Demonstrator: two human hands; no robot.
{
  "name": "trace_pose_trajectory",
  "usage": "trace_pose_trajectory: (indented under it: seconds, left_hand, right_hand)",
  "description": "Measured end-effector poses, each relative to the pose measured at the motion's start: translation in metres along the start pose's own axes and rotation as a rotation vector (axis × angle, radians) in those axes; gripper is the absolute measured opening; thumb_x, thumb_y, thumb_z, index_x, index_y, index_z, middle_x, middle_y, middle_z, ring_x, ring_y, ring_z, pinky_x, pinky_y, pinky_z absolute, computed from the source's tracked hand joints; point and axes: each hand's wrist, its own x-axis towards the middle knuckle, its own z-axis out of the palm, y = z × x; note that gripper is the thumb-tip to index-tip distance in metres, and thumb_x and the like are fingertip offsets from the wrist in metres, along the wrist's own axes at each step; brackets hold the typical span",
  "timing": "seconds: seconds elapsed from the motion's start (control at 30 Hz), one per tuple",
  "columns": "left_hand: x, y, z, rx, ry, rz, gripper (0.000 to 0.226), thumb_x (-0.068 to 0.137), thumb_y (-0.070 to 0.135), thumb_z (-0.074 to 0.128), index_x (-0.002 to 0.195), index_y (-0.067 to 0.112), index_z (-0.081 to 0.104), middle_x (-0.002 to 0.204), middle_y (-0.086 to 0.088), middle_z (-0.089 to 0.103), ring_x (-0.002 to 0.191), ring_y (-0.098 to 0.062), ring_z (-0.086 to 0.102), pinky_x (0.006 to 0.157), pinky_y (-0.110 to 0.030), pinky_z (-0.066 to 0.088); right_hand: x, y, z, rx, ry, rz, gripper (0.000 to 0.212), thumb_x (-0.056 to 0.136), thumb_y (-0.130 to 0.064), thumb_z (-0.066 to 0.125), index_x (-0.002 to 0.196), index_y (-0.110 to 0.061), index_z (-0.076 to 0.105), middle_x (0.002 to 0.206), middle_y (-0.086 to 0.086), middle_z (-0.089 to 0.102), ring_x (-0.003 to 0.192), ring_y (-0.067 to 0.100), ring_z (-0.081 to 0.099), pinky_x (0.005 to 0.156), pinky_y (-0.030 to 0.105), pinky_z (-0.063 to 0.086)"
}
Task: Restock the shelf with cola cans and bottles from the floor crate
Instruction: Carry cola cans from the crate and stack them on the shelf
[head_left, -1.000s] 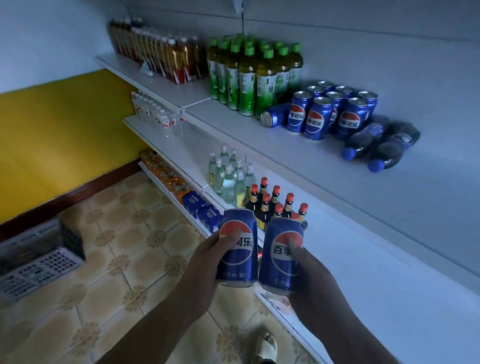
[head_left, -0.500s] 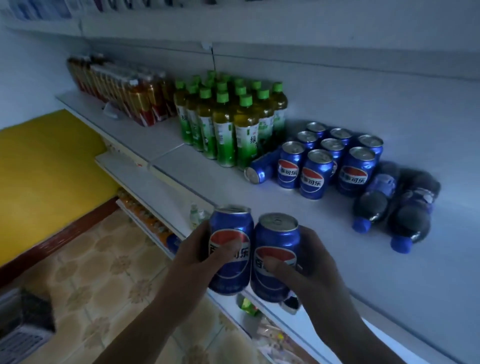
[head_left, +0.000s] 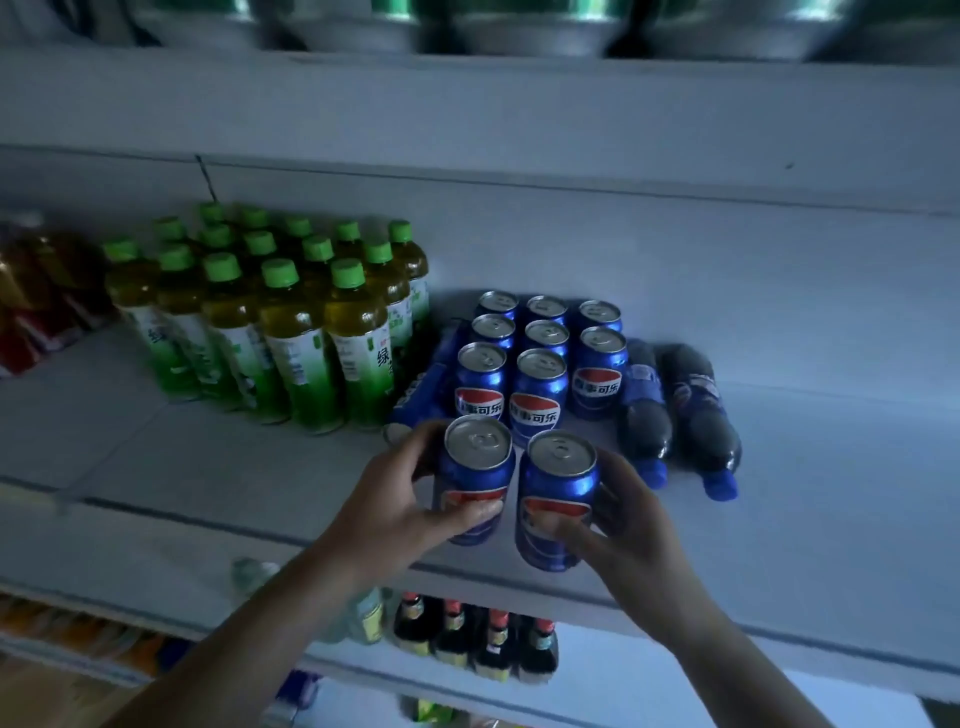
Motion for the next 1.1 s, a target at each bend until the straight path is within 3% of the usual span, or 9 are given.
trace_pose_trajectory:
  seconds: [0.23, 0.3, 0.37, 0.43, 0.5, 0.57, 0.7, 0.87, 1.1]
  left_hand:
    - [0.022, -0.027, -0.012, -0.025, -0.104, 0.013, 0.06, 0.072, 0.014, 0.089, 0.122, 0.028, 0.058, 0.115, 0.022, 0.071, 0.107, 0.001, 0.067, 0.089, -0.012, 0.05]
    - [0.027, -0.028, -0.017, -0.009, -0.167, 0.036, 0.063, 0.074, 0.017, 0.088, 0.127, 0.03, 0.056, 0.118, 0.021, 0.07, 0.112, 0.0, 0.065, 0.095, -0.017, 0.051]
    - [0.029, -0.029, -0.024, 0.076, -0.225, 0.13, 0.074, 0.076, 0.024, 0.088, 0.139, 0.032, 0.05, 0.131, 0.02, 0.063, 0.123, -0.002, 0.06, 0.103, -0.022, 0.048]
    - [0.031, -0.03, -0.031, 0.342, -0.201, 0.345, 0.081, 0.079, 0.035, 0.085, 0.148, 0.028, 0.044, 0.15, 0.019, 0.047, 0.137, -0.001, 0.047, 0.111, -0.021, 0.041]
    - [0.031, -0.031, -0.034, 0.594, -0.156, 0.549, 0.077, 0.084, 0.045, 0.075, 0.15, 0.022, 0.045, 0.156, 0.014, 0.039, 0.144, -0.004, 0.038, 0.117, -0.025, 0.036]
    - [0.033, -0.035, -0.034, 0.657, -0.148, 0.651, 0.068, 0.09, 0.048, 0.067, 0.149, 0.017, 0.049, 0.154, 0.012, 0.042, 0.144, -0.006, 0.038, 0.117, -0.032, 0.037]
    - [0.047, -0.042, -0.035, 0.625, -0.125, 0.71, 0.064, 0.093, 0.047, 0.061, 0.147, 0.013, 0.051, 0.154, 0.007, 0.046, 0.146, -0.008, 0.038, 0.121, -0.036, 0.033]
    - [0.067, -0.045, -0.035, 0.646, -0.132, 0.697, 0.068, 0.09, 0.042, 0.068, 0.148, 0.012, 0.05, 0.155, 0.005, 0.047, 0.147, -0.006, 0.036, 0.126, -0.036, 0.021]
    - [0.089, -0.052, -0.037, 0.657, -0.143, 0.728, 0.068, 0.09, 0.041, 0.069, 0.149, 0.013, 0.049, 0.157, 0.004, 0.045, 0.149, -0.007, 0.033, 0.127, -0.036, 0.019]
  right_hand:
    - [-0.001, 0.017, 0.001, 0.02, 0.111, -0.045, 0.063, 0.077, -0.019, 0.083, 0.133, -0.022, 0.056, 0.122, -0.001, 0.073, 0.114, 0.018, 0.069, 0.103, 0.051, 0.053]
    - [-0.002, 0.015, -0.002, -0.071, 0.106, -0.067, 0.069, 0.078, -0.025, 0.082, 0.14, -0.024, 0.051, 0.128, -0.007, 0.07, 0.119, 0.012, 0.065, 0.105, 0.045, 0.052]
    - [-0.004, 0.01, -0.007, -0.299, 0.161, -0.13, 0.082, 0.08, -0.031, 0.083, 0.15, -0.031, 0.04, 0.145, -0.016, 0.055, 0.133, 0.005, 0.054, 0.109, 0.032, 0.048]
    - [-0.006, 0.005, -0.01, -0.682, 0.235, -0.31, 0.092, 0.08, -0.03, 0.084, 0.156, -0.03, 0.032, 0.158, -0.011, 0.038, 0.144, 0.005, 0.04, 0.113, 0.023, 0.041]
    - [-0.007, 0.004, -0.007, -0.99, 0.228, -0.49, 0.088, 0.081, -0.033, 0.082, 0.155, -0.021, 0.036, 0.158, -0.001, 0.04, 0.147, 0.015, 0.038, 0.115, 0.035, 0.041]
    - [-0.005, 0.008, -0.005, -1.109, 0.209, -0.573, 0.08, 0.082, -0.035, 0.081, 0.15, -0.014, 0.045, 0.155, 0.002, 0.047, 0.149, 0.021, 0.037, 0.113, 0.046, 0.044]
    - [0.013, 0.013, -0.018, -1.16, 0.25, -0.58, 0.078, 0.078, -0.033, 0.086, 0.145, -0.01, 0.054, 0.154, 0.002, 0.05, 0.149, 0.022, 0.039, 0.114, 0.049, 0.043]
    - [0.053, 0.023, -0.033, -1.13, 0.326, -0.502, 0.074, 0.08, -0.029, 0.086, 0.144, -0.01, 0.055, 0.151, 0.002, 0.052, 0.149, 0.021, 0.037, 0.115, 0.046, 0.042]
    - [0.09, 0.031, -0.041, -1.115, 0.346, -0.507, 0.068, 0.082, -0.03, 0.083, 0.142, -0.012, 0.056, 0.15, 0.003, 0.054, 0.149, 0.02, 0.038, 0.114, 0.044, 0.043]
